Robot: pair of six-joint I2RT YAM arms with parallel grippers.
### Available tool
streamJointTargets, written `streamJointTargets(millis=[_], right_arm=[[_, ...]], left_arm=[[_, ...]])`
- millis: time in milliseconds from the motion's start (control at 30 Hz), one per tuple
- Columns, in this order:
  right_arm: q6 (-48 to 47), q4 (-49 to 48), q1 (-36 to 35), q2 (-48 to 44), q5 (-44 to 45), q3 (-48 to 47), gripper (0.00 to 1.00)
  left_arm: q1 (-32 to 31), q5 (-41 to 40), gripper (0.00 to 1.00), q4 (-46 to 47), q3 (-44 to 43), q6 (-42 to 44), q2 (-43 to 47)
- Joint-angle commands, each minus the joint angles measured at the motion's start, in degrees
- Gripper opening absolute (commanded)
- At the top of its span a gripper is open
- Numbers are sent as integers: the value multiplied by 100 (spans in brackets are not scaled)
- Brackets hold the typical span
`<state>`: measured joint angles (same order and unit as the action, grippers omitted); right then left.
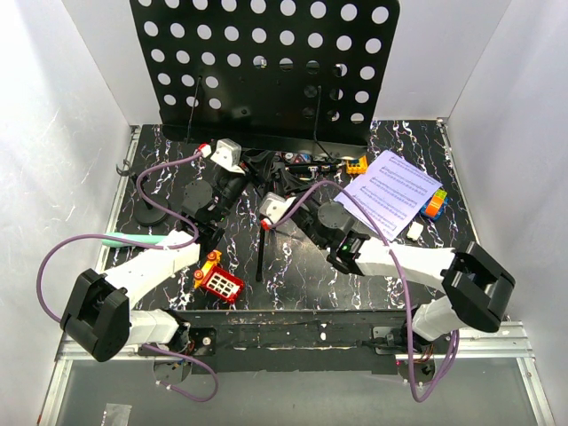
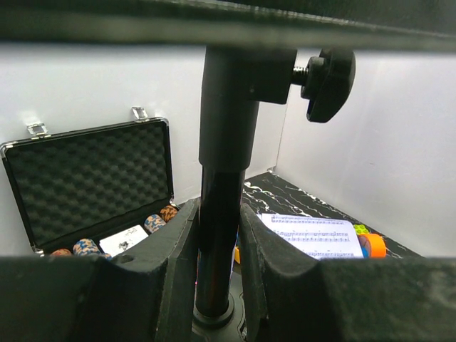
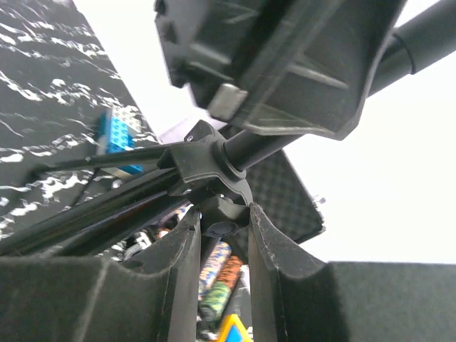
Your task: Pack up the instrument practice props
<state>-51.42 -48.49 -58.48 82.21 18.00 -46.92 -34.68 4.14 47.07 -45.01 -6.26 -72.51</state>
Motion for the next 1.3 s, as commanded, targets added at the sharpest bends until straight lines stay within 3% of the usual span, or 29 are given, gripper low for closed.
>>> streamJointTargets(millis=[0,167,267,367,500,633,767,933,1133,1267], right_arm=[[-1617,-1030,-138,269,204,-28,1],[-777,-856,-190,-108,791,-256,5],[357,72,-217,-521,1293,-581,51],[1377,935,-243,-1031,1259,-626,80],[2738,1753,-261,-1584,1381,-521,84],[5092,3168,-138,-1945,1102,-564,85],[7237,3337,72,-2025,278,-240,85],[9717,2610,889,-1876,-981,156,85],[10670,2037,1479,-1577,-1640,-45,84],[11108,1976,1576,-1542,-1606,77,85]], left_arm=[[-136,561,0,-576,116,-402,-9],[-136,491,0,-629,124,-244,0],[-136,404,0,-611,116,-200,0],[-127,359,0,-602,63,-174,-61],[-136,315,0,-585,10,-174,-97],[-136,254,0,-567,-60,-156,-123],[-136,254,0,-576,-113,-174,-114],[-127,271,0,-629,-174,-147,-44],[-145,298,0,-655,-183,-121,35],[-145,324,0,-647,-157,-112,53]])
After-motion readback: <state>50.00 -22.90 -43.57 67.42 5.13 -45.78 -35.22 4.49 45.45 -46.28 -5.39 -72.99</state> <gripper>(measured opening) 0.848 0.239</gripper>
